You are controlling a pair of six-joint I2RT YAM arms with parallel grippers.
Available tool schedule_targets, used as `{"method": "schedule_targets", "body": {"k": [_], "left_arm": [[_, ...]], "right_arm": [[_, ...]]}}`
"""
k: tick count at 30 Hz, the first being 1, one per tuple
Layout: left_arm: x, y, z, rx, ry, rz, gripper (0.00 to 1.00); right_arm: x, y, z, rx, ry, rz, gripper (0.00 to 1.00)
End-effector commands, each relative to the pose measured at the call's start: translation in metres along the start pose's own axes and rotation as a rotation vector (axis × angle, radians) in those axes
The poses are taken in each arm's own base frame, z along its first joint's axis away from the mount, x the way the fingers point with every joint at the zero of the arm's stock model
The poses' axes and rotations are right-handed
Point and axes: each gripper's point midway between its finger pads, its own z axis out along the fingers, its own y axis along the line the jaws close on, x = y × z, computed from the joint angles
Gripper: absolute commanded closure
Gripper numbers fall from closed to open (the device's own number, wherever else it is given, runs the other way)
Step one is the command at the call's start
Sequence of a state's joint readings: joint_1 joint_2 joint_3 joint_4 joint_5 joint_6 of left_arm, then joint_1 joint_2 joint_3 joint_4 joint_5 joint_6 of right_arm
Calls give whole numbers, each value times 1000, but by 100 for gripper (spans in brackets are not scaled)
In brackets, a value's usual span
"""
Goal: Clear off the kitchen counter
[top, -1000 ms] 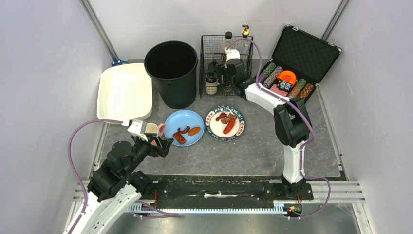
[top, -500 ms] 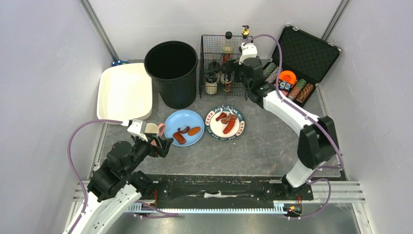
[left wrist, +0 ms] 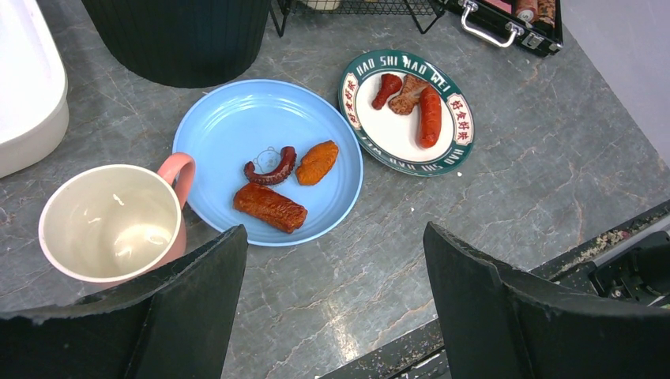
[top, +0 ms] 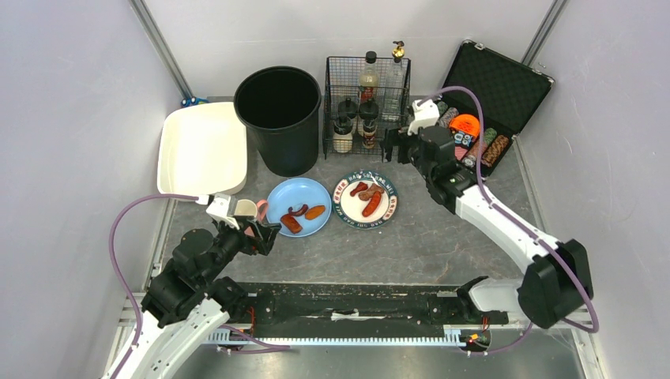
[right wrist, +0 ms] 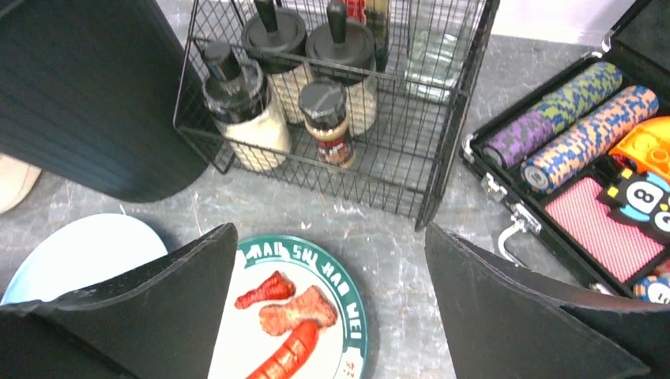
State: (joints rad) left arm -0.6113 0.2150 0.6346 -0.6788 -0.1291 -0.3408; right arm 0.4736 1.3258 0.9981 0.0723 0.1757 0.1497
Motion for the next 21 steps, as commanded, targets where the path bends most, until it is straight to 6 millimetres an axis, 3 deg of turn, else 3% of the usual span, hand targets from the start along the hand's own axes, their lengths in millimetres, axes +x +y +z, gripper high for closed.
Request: {"method": "schedule_targets", "body": {"k": [1, 9, 21], "left_arm": [[-8, -1, 0, 8, -37, 19, 12], [-10, -3, -1, 16, -42, 22, 12], [-10, -3, -2, 17, -43, 21, 13]], "right_arm": [[12, -3, -25, -15, 7, 22, 9], [67, -3, -45, -45, 88, 96, 8], [129, -5, -49, -14, 192, 249, 8]]}}
